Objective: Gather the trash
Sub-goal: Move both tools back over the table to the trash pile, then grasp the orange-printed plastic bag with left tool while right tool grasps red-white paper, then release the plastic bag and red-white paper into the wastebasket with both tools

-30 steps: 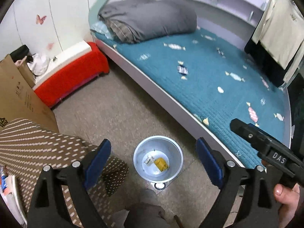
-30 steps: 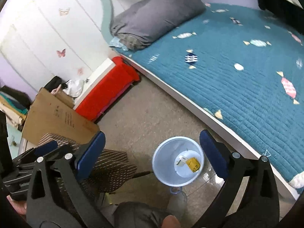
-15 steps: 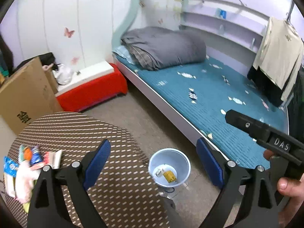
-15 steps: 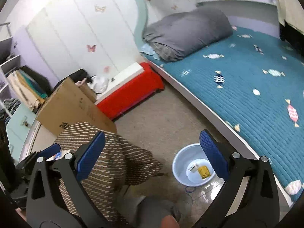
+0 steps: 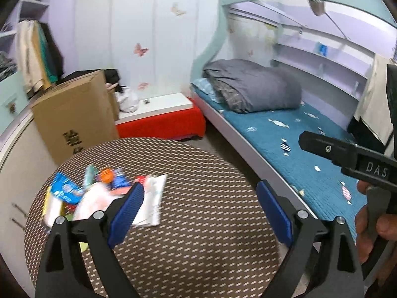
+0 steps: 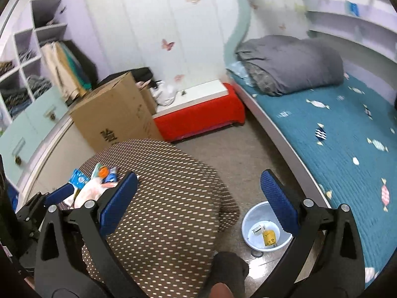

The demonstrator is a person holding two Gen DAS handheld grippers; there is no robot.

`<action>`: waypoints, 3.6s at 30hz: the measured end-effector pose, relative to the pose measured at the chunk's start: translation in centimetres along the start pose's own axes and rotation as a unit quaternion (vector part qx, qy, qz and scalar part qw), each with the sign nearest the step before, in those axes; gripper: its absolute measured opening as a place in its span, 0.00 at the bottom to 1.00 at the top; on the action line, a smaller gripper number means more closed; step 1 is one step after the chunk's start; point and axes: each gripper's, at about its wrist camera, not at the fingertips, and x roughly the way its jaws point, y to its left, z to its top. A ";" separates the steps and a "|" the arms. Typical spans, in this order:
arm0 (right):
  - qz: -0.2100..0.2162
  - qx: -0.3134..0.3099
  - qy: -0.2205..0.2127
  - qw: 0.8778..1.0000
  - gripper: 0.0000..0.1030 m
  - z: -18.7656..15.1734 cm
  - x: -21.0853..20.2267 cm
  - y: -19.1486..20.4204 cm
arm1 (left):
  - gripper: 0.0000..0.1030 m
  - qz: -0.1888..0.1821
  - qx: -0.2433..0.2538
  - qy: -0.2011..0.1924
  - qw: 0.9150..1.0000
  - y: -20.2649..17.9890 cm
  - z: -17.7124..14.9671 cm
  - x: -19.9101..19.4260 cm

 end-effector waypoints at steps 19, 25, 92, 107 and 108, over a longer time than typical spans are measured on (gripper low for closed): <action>0.045 -0.040 0.118 0.991 0.94 -4.6 9.9 9.0 | 0.88 0.083 -0.080 0.050 0.992 14.9 -4.3 3.1; 0.057 -0.034 0.142 0.988 0.94 -5.2 12.7 10.0 | 0.80 0.085 -0.062 0.086 0.991 16.0 -4.5 6.9; -0.050 0.204 0.198 0.958 0.34 -7.9 19.9 -23.8 | 0.38 -0.115 0.048 0.082 0.989 -11.6 3.3 13.2; -0.052 0.262 0.100 0.959 0.85 -8.2 13.6 -28.5 | 0.39 -0.151 0.092 0.197 0.964 -19.7 0.6 23.2; -0.053 0.260 0.093 0.960 0.85 -7.9 13.0 -28.6 | 0.39 -0.152 0.094 0.199 0.963 -20.1 0.6 23.5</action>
